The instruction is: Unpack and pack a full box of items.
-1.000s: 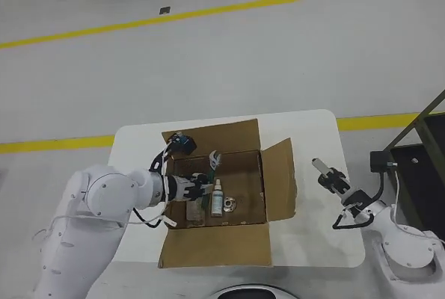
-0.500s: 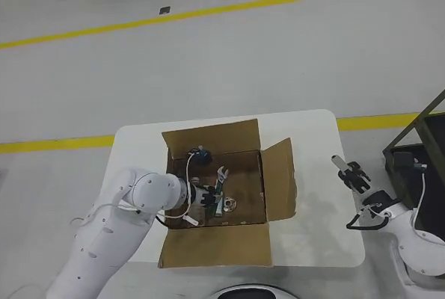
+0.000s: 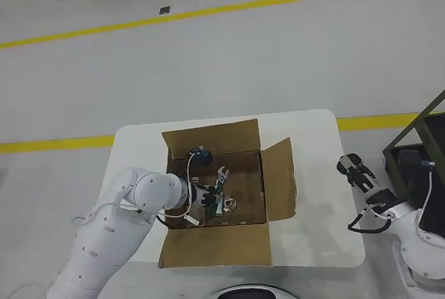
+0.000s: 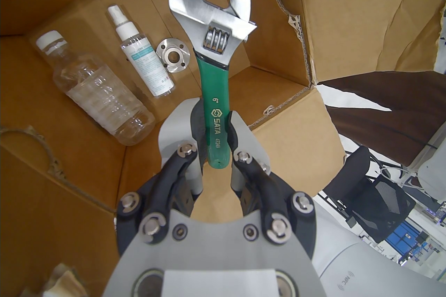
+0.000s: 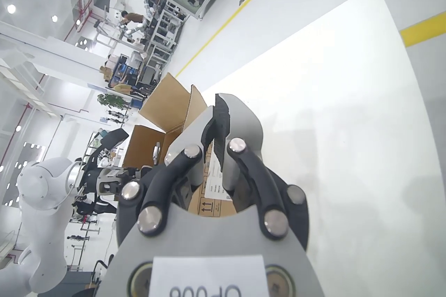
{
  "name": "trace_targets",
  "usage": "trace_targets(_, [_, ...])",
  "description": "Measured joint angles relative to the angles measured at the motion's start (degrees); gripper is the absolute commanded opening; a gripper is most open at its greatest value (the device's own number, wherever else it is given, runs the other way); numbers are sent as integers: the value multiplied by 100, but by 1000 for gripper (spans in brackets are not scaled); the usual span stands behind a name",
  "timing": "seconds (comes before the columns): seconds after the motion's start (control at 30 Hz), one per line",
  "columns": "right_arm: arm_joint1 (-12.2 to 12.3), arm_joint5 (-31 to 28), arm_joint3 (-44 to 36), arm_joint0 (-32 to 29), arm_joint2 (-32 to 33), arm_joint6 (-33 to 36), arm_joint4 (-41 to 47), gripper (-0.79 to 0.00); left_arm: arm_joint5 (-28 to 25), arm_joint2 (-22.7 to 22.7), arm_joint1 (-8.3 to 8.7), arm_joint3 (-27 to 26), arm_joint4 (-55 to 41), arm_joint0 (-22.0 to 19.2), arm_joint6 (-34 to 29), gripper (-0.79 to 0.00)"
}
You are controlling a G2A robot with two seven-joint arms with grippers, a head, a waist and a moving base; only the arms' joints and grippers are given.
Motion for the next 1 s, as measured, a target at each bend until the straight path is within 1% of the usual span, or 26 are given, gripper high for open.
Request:
trace_targets(0.13, [-3, -22, -23, 14, -51, -37, -97, -785, 14, 136, -21, 113, -7, 130, 268, -785])
trace_targets(0.27, [-7, -31, -39, 19, -83, -60, -148, -785, 126, 364, -99, 383, -226, 11, 473, -785])
trace_targets(0.37, [-10, -14, -47, 15, -92, -61, -151, -785, 213, 575, -171, 689, -282, -201, 577, -785])
trace_targets(0.47, [-14, 1, -63, 13, -91, -74, -145, -785, 424, 785, -262, 1075, -349, -461, 652, -785])
trace_targets(0.7, [-20, 37, -99, 4, -64, -90, -118, -785, 858, 1259, -530, 2037, -802, -1072, 764, -785])
trace_targets(0.8, [-23, 47, -105, 2, -62, -90, -122, -785, 885, 1454, -634, 2278, -891, -1247, 871, -785])
trace_targets(0.83, [-23, 47, -107, 2, -67, -85, -122, -785, 888, 1516, -662, 2342, -898, -1289, 889, -671])
trace_targets(0.87, [-24, 47, -107, 5, -73, -77, -122, -785, 899, 1570, -690, 2399, -912, -1328, 906, -499])
trace_targets(0.9, [-24, 43, -110, 13, -84, -66, -121, -785, 908, 1626, -724, 2461, -949, -1374, 935, -434])
trace_targets(0.93, [-25, 38, -114, 21, -94, -57, -121, -785, 907, 1659, -746, 2505, -981, -1402, 952, -471])
trace_targets(0.97, [-25, 33, -117, 29, -104, -47, -120, -785, 897, 1690, -766, 2549, -1002, -1427, 961, -468])
trace_targets(1.0, [-25, 28, -119, 41, -118, -29, -118, -785, 872, 1731, -787, 2606, -1006, -1462, 962, -126])
